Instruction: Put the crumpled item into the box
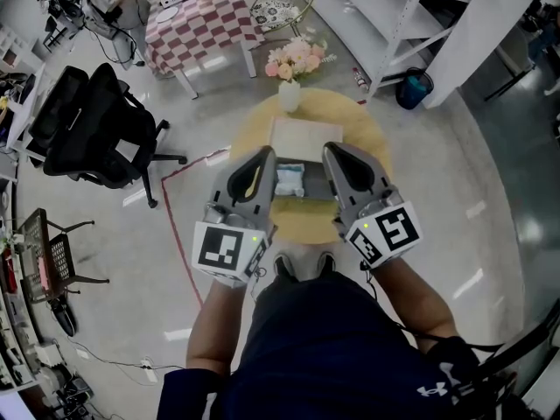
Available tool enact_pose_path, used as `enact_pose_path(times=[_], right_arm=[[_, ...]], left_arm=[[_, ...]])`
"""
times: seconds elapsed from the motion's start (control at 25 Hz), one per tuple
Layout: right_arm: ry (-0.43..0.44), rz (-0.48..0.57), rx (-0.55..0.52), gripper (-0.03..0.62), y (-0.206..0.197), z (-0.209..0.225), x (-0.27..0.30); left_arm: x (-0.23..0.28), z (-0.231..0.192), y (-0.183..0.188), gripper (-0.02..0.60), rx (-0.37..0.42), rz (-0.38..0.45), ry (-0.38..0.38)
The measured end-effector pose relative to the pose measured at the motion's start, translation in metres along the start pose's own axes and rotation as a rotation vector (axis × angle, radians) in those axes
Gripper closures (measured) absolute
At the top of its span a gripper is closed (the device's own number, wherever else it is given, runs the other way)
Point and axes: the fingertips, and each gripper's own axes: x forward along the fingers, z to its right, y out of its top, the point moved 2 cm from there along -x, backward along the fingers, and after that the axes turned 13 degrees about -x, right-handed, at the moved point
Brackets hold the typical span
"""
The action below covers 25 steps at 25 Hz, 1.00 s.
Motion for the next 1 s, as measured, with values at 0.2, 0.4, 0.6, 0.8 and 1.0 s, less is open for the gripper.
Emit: enact_pose_path(times=[0.2, 0.4, 0.6, 0.8, 1.0], right_arm=[[0.0, -0.009, 0.011, 0.583, -0.0035, -0.0002, 0.0007], [0.002, -0.011, 0.013, 0.582, -0.0027, 0.0005, 0.0016], [0.003, -0.015, 0.019, 0.583, -0.0052, 0.0005, 0.0018], [0.002, -0.014, 0.019, 0.583, -0.0062, -0.0001, 0.0027], [0.0, -0.017, 0.022, 0.582, -0.0079, 0.0009, 0.0035]], left_arm=[[-0.0006, -0.0024, 0.0003, 0.565, -0.016, 0.007, 0.009], [0.0002, -0.0026, 0.0002, 0.565, -0.026, 0.006, 0.013], [0.0002, -0.0037, -0.0017, 0.565, -0.023, 0.001, 0.013], [0.0002, -0.0056, -0.0045, 0.565, -0.016, -0.004, 0.011], [0.0013, -0.0071, -0.0072, 0.565, -0.009, -0.013, 0.008]])
